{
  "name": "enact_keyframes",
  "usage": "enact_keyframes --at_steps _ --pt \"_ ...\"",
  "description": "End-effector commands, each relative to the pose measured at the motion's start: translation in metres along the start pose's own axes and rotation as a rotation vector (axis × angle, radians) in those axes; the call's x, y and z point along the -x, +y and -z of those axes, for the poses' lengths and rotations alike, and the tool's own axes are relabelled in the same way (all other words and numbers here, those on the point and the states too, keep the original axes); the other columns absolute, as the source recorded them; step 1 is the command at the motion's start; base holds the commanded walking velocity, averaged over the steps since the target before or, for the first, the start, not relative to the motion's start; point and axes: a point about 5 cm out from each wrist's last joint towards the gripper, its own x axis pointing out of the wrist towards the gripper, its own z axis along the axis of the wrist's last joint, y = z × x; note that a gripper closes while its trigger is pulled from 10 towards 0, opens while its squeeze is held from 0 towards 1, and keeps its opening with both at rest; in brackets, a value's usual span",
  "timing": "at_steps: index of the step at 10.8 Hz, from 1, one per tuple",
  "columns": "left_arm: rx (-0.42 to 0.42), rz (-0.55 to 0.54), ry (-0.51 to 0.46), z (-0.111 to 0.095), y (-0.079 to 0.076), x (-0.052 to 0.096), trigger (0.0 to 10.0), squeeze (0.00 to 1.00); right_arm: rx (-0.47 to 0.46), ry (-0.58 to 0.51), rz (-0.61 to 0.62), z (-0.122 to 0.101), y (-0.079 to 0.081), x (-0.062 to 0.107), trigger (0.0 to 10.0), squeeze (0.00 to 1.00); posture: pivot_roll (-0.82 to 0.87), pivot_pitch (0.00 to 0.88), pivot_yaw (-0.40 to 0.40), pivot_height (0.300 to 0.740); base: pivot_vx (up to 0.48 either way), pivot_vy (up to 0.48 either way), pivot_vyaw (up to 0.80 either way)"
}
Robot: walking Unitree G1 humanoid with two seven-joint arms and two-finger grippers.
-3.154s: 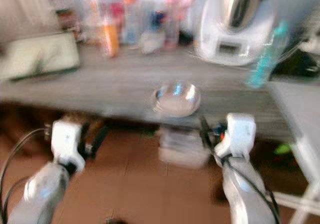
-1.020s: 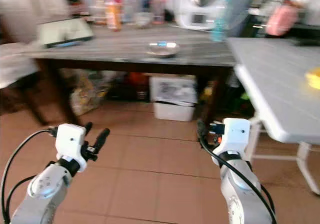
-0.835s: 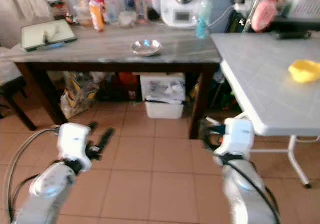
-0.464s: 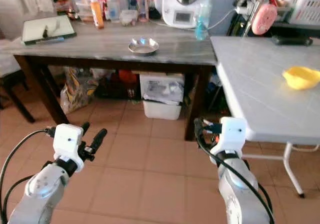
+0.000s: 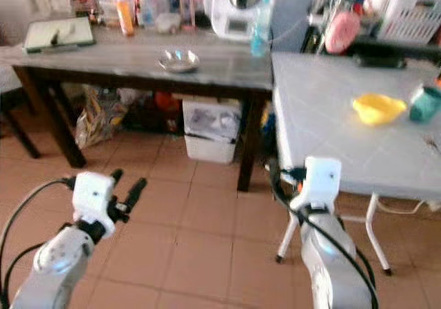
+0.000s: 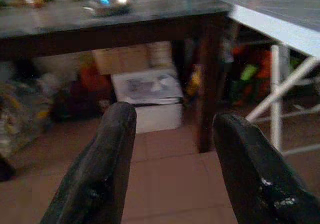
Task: Setting the table
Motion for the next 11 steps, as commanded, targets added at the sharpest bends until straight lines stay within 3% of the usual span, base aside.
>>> enact_keyframes --at_steps 1,11 --pt "-0.014 0.030 -0.018 -0.0042 -0.0056 -0.0031 10.0 0.00 0.002 -0.002 0.016 -0.0003 -0.0042 0.0006 10.0 0.00 0.04 0.012 -0.001 0.740 0.000 -0.424 0.00" --pt "-0.007 0.045 -0.020 -0.0033 -0.0096 -0.0037 10.0 0.00 0.008 -0.007 0.032 -0.0009 -0.0061 0.0018 10.0 0.00 0.03 0.023 0.001 0.740 0.000 -0.480 0.00"
